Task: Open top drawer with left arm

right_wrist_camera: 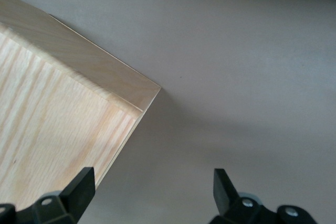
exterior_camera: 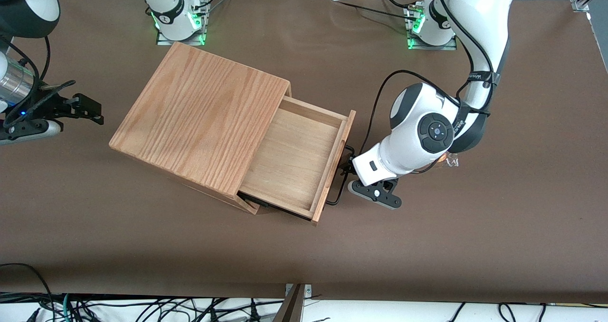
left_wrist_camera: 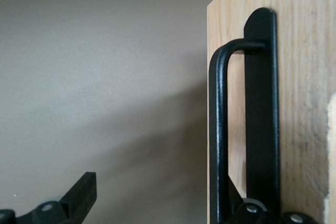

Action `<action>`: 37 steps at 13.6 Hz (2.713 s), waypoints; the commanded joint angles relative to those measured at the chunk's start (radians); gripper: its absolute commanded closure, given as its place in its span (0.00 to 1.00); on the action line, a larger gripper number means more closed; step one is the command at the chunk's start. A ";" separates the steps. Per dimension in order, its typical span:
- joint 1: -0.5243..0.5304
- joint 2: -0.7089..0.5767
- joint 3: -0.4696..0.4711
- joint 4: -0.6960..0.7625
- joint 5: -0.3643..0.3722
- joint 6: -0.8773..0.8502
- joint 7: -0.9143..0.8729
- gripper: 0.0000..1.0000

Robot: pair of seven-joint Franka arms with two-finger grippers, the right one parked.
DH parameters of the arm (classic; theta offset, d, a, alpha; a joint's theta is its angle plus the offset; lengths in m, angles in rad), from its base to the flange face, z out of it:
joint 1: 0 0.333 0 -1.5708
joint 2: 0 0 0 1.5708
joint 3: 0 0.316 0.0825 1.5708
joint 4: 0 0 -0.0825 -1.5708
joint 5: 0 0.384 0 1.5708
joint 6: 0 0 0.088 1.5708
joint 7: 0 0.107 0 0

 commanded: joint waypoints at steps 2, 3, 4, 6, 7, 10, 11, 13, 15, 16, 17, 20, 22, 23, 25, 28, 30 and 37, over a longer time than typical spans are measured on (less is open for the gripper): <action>-0.013 -0.007 0.018 -0.006 0.087 -0.017 -0.042 0.00; -0.015 -0.003 0.014 -0.011 0.077 -0.017 -0.042 0.00; -0.021 0.000 0.014 -0.011 0.075 -0.017 -0.044 0.00; -0.021 -0.003 0.002 -0.009 0.068 -0.017 -0.045 0.00; -0.010 -0.006 -0.011 -0.008 0.034 -0.017 -0.045 0.00; -0.006 -0.007 -0.014 -0.003 -0.025 -0.032 -0.042 0.00; -0.006 -0.007 -0.014 0.001 -0.025 -0.037 -0.042 0.00; -0.001 -0.012 -0.014 0.003 -0.026 -0.038 -0.042 0.00; 0.005 -0.015 -0.017 0.006 -0.029 -0.060 -0.042 0.00; 0.011 -0.015 -0.017 0.006 -0.041 -0.075 -0.042 0.00; 0.014 -0.029 -0.015 0.006 -0.051 -0.080 -0.042 0.00; 0.014 -0.035 -0.015 0.006 -0.064 -0.081 -0.042 0.00; 0.017 -0.037 -0.018 0.006 -0.077 -0.084 -0.042 0.00; 0.021 -0.053 -0.015 0.006 -0.106 -0.107 -0.042 0.00; 0.051 -0.102 -0.017 0.008 -0.120 -0.181 -0.042 0.00; 0.100 -0.162 -0.018 0.008 -0.117 -0.285 -0.041 0.00; 0.132 -0.210 -0.006 0.008 -0.103 -0.363 -0.007 0.00; 0.249 -0.375 -0.002 0.004 0.162 -0.639 0.025 0.00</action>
